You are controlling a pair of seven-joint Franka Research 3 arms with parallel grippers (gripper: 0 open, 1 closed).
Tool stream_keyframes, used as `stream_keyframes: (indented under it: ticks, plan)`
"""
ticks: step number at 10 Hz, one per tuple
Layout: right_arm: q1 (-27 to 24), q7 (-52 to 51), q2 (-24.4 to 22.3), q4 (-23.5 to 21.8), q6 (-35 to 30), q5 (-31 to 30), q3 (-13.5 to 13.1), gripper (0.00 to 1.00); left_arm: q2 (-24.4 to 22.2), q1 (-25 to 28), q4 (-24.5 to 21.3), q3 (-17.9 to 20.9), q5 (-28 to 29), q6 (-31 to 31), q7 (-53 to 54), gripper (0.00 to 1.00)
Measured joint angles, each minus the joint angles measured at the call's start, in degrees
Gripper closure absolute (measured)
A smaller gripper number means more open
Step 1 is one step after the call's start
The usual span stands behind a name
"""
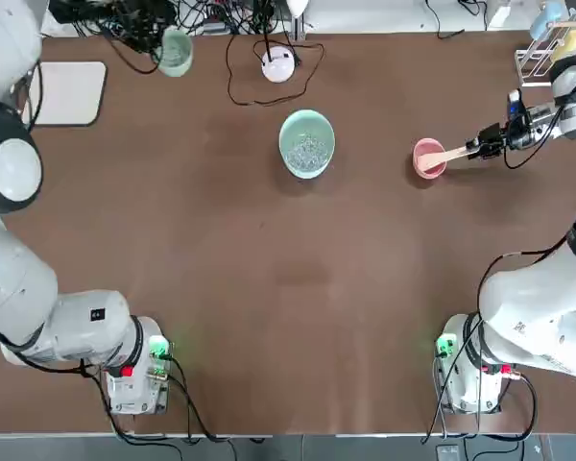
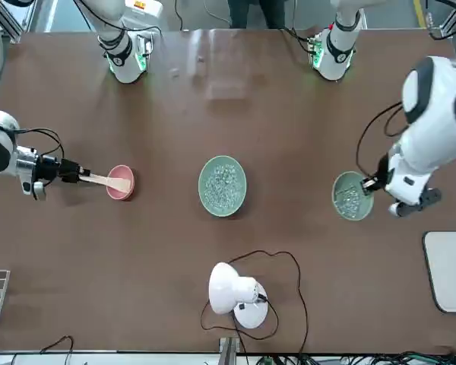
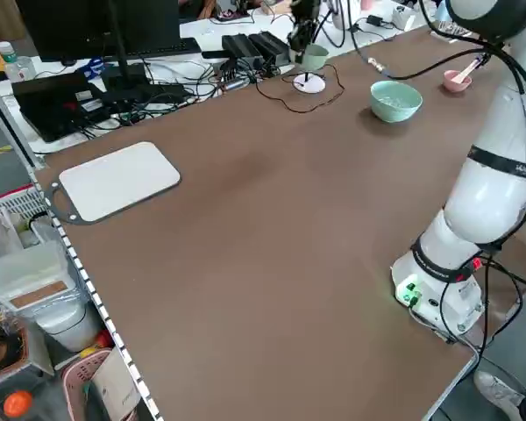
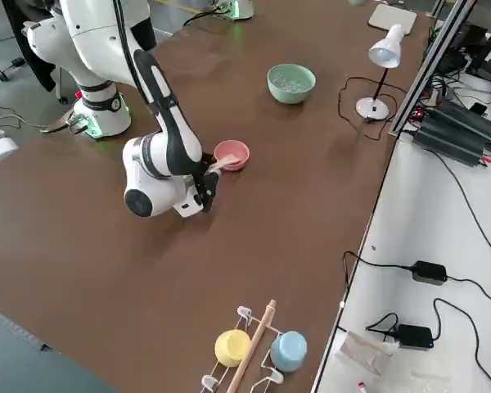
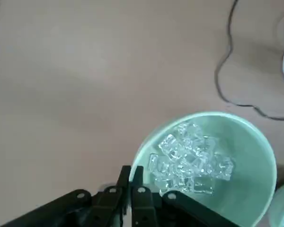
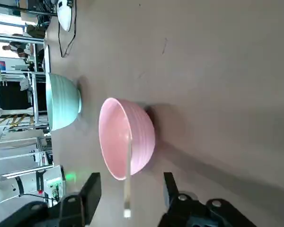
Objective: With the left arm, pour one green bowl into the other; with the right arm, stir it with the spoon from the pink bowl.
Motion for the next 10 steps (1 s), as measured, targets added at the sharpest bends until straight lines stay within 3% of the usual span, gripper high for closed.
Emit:
stream_keyframes:
  ticks: [4,7,10]
  plan:
    - [-0.71,-0.49,1.19,0.95,-1.77,0.07,-0.02,0.47,3.90,-11.92,5.47,-0.16,8.51,-2.51,-22.57,0.95]
    - [-1.38,-0.49,1.22,1.24,-3.22,0.28,-0.10,0.49,8.53,-20.42,9.41,0.02,14.78,-7.90,-32.46,0.95]
    - [-1.74,-0.50,1.22,1.29,-3.86,0.43,-0.11,0.60,12.95,-29.33,10.09,0.11,23.72,-10.58,-45.25,0.95]
